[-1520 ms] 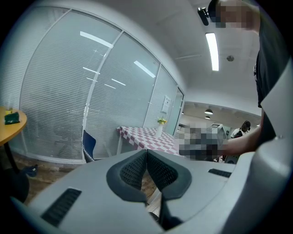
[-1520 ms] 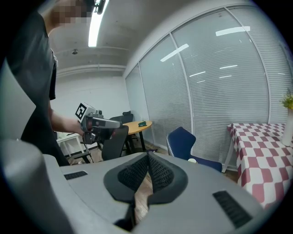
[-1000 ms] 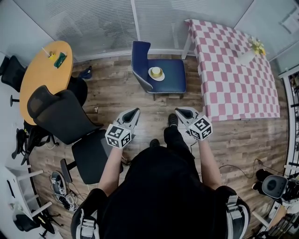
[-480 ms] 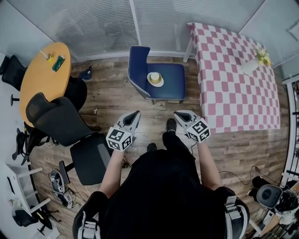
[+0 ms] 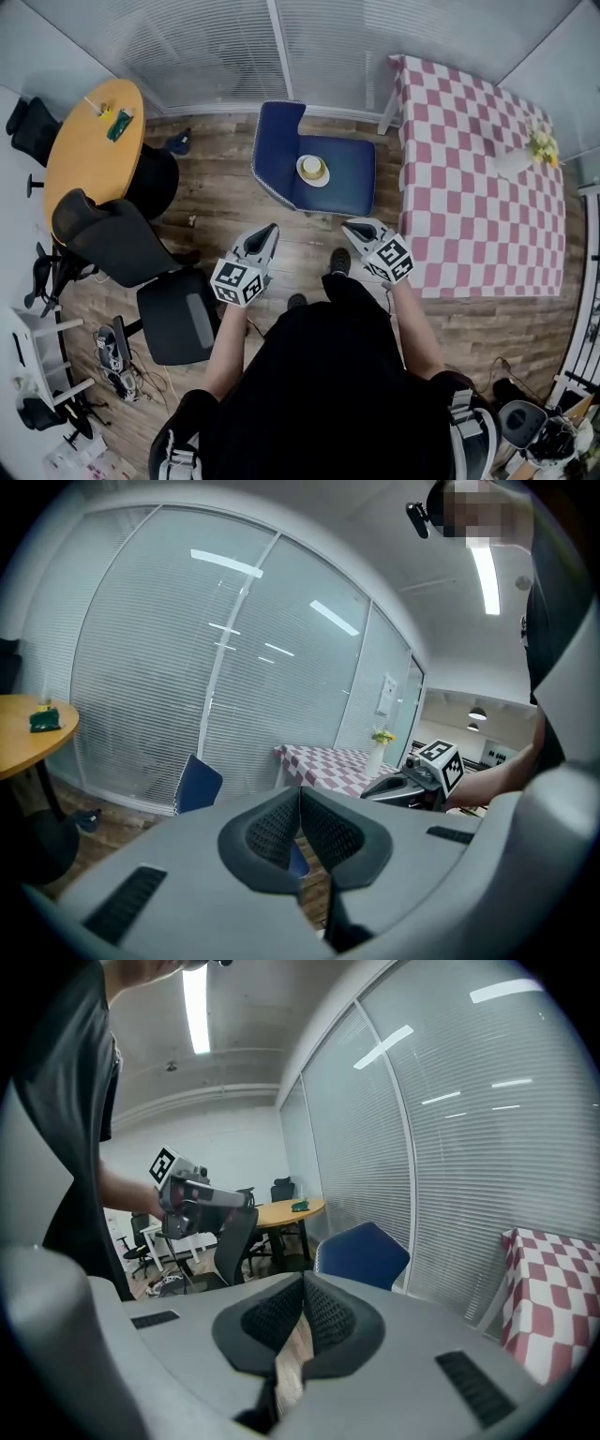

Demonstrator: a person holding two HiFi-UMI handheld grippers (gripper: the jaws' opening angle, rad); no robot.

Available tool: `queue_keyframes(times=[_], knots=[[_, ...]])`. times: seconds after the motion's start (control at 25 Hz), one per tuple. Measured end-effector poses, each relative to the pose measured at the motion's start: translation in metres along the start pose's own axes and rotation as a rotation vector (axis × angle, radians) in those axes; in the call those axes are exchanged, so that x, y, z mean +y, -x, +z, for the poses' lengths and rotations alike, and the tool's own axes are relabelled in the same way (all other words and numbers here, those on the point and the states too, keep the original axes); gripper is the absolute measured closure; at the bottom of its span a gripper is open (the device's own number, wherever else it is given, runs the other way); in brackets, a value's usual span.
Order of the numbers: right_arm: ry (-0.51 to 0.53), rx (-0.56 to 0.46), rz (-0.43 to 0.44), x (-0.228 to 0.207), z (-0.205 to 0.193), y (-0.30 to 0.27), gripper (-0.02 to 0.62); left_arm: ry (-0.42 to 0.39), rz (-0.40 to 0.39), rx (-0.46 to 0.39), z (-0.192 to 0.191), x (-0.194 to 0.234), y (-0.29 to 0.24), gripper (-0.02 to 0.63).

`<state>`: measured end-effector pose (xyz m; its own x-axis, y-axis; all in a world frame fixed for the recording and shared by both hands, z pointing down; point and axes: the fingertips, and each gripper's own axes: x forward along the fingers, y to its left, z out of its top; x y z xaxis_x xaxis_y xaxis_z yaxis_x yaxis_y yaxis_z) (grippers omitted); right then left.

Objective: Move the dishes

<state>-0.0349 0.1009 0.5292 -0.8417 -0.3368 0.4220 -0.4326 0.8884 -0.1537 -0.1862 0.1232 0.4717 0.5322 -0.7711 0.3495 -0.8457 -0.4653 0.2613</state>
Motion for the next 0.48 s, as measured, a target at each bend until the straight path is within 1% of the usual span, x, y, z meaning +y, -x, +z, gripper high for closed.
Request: queue_keyframes(times=[0.24, 0.48], knots=[[0.018, 0.019, 0.075, -0.041, -0.001, -0.007, 0.580, 0.033, 0.081, 0.005, 0.007, 0.003, -0.027, 0.584], [0.029, 0.006, 0.132, -0.067, 0.005, -0.018, 0.580, 0.045, 0.148, -0.003, 0.014, 0.006, -0.042, 0.584]])
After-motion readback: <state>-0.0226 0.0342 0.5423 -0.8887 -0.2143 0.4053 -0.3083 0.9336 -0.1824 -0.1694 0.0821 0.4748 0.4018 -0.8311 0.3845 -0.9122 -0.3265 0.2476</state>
